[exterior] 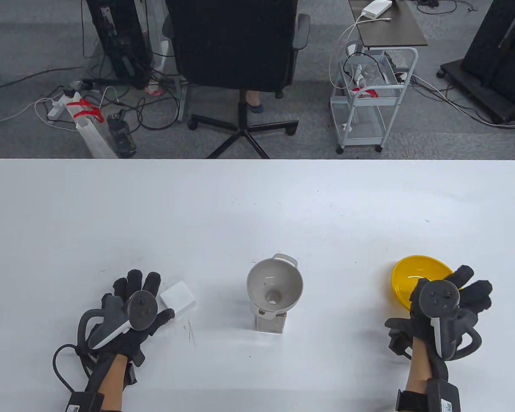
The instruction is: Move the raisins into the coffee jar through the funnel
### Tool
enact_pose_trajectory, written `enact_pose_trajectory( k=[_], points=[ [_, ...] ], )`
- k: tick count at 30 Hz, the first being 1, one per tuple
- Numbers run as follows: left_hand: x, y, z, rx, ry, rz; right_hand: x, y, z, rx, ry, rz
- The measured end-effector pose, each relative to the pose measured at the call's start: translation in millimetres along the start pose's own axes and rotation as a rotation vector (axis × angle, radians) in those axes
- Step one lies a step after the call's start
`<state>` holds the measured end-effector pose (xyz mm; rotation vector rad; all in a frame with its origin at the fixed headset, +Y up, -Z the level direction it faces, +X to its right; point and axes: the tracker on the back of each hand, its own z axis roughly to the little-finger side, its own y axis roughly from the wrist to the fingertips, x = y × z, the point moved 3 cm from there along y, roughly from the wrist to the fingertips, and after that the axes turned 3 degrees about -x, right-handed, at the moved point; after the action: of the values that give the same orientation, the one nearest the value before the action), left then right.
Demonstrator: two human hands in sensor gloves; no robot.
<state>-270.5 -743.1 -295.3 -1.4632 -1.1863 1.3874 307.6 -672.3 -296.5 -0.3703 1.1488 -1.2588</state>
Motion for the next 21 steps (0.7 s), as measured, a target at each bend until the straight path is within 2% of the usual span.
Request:
enact_pose_trajectory(
  k=[6,12,16,19,21],
  points=[
    [0,0,0,0.002,0.0,0.001,-36,-19,-62,-0.229,0.171,0.077],
    [-1,0,0,0.005,0.002,0.003,-72,-57,-117,-0.464,0.427,0.048],
    [0,0,0,0.004,0.002,0.002,-72,-80,-145,-0.573,0.516,-0.072],
    [0,0,0,0.002,-0.001,-0.002,-64,-94,-161,-0.621,0.508,-0.182],
    [0,1,-1,0.0,-0.002,-0.005,-61,-98,-165,-0.633,0.486,-0.207]
  ],
)
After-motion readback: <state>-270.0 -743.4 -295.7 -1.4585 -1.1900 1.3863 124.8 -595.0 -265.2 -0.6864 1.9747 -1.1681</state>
